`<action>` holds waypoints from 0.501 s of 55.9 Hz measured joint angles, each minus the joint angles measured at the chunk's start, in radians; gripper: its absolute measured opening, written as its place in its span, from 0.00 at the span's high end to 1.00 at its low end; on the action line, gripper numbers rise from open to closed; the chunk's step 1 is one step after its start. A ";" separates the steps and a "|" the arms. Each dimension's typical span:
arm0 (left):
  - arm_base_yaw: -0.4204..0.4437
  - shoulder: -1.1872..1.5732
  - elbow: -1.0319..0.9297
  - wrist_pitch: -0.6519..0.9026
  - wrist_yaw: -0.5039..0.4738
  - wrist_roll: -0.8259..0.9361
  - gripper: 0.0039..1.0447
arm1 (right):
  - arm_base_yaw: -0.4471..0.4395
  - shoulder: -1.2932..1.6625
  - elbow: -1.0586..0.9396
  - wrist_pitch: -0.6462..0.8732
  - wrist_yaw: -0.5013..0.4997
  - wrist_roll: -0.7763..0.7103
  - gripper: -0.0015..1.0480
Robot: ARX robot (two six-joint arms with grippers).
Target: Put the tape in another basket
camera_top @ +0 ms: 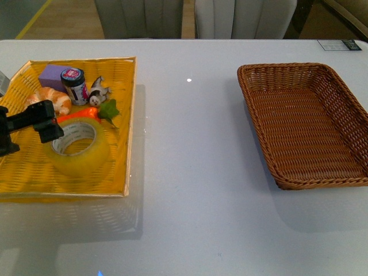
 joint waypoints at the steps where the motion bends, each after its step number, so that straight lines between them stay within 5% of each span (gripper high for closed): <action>1: -0.002 0.016 0.014 -0.004 -0.001 0.000 0.08 | 0.000 0.000 0.000 0.000 0.000 0.000 0.09; 22: -0.032 0.149 0.137 -0.053 -0.031 0.000 0.09 | 0.000 0.000 0.000 0.000 0.000 0.000 0.09; 28: -0.038 0.161 0.140 -0.063 -0.058 0.005 0.22 | 0.000 0.000 0.000 0.000 0.000 0.000 0.09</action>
